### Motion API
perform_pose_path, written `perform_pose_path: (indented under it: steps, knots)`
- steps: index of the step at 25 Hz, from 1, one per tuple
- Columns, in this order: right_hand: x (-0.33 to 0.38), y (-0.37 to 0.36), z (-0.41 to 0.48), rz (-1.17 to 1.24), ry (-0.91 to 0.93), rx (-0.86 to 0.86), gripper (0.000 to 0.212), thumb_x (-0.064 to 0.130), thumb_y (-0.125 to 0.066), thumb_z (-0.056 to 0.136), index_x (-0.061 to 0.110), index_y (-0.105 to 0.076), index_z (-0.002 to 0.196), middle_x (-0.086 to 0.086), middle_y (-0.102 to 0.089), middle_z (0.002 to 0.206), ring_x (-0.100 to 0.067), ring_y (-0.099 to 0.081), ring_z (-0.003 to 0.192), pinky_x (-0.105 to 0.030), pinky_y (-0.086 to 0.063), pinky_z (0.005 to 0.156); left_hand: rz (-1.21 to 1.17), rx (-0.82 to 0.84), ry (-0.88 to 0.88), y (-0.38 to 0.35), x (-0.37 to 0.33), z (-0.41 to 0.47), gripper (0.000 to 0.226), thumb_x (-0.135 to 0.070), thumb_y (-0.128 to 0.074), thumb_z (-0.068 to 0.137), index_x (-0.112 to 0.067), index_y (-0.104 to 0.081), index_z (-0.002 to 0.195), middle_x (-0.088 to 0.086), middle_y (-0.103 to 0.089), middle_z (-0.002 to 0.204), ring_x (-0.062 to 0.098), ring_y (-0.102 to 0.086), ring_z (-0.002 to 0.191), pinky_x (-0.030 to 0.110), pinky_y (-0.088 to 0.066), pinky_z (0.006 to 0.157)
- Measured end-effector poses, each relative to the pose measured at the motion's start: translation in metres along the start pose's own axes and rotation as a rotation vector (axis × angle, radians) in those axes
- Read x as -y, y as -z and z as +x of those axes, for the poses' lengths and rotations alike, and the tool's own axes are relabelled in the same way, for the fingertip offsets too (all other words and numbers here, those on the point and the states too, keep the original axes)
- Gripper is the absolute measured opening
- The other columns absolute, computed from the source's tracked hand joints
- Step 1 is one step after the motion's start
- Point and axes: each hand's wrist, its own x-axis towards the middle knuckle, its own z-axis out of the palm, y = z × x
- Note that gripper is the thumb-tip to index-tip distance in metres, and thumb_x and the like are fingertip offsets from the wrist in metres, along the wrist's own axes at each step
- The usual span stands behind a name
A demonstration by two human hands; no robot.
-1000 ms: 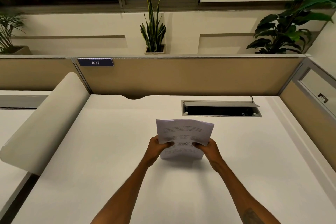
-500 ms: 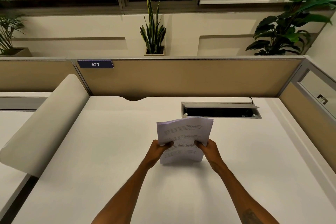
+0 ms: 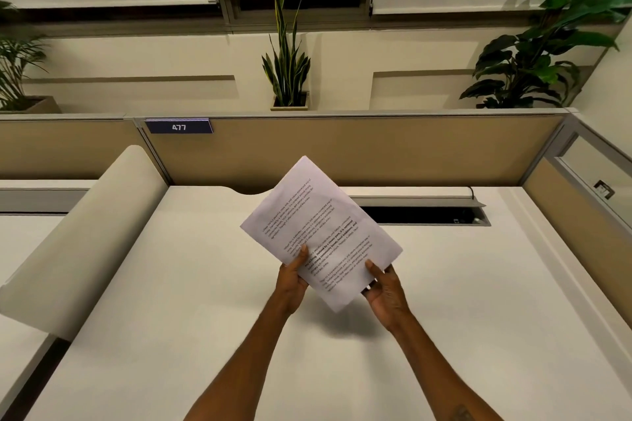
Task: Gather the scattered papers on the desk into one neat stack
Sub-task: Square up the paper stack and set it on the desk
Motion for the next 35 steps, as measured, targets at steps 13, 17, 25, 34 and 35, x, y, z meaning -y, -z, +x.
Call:
perform_pose_path:
  steps: [13,17,25,34,35]
  knots:
    - [0.043,0.058,-0.009,-0.564,-0.007,-0.130,0.033,0.004,-0.068,0.089,0.006,-0.063,0.122,-0.022,-0.069,0.120,-0.044,-0.064,0.114,-0.063,-0.052,0.097,0.567,0.072,0.107,0.048,-0.057,-0.004,0.032,-0.022,-0.062,0.099,-0.019,-0.068,0.130,0.009,-0.073,0.126,0.034,-0.070,0.108,0.040,-0.057,0.084]
    - [0.035,0.042,-0.009,-0.665,-0.009,-0.124,0.026,0.007,-0.070,0.089,0.010,-0.066,0.115,-0.018,-0.072,0.115,-0.037,-0.068,0.106,-0.056,-0.056,0.094,0.905,0.229,0.119,0.042,-0.044,-0.007,0.040,-0.017,-0.073,0.092,-0.008,-0.065,0.131,0.010,-0.074,0.123,0.031,-0.070,0.112,0.046,-0.059,0.098]
    - [0.015,0.040,-0.005,-0.665,0.120,-0.297,0.020,0.010,-0.068,0.092,0.008,-0.066,0.112,-0.016,-0.072,0.106,-0.033,-0.067,0.096,-0.046,-0.057,0.086,0.887,0.047,-0.072,0.049,-0.001,-0.018,0.028,-0.009,-0.074,0.090,0.004,-0.073,0.114,0.024,-0.075,0.110,0.035,-0.070,0.102,0.040,-0.055,0.089]
    - [0.006,0.059,-0.010,-0.687,0.064,-0.291,0.028,0.007,-0.072,0.088,0.008,-0.066,0.115,-0.014,-0.071,0.107,-0.034,-0.066,0.103,-0.044,-0.056,0.090,0.744,0.041,0.001,0.052,0.006,-0.020,0.039,0.002,-0.069,0.092,0.003,-0.064,0.131,0.025,-0.069,0.126,0.026,-0.065,0.110,0.053,-0.050,0.106]
    - [0.008,0.058,-0.008,-0.693,0.071,-0.296,0.027,0.007,-0.072,0.088,0.006,-0.067,0.115,-0.014,-0.071,0.106,-0.035,-0.066,0.103,-0.044,-0.056,0.089,0.741,0.034,-0.011,0.051,0.005,-0.020,0.039,0.002,-0.069,0.092,0.003,-0.064,0.131,0.025,-0.070,0.125,0.027,-0.065,0.110,0.053,-0.051,0.105]
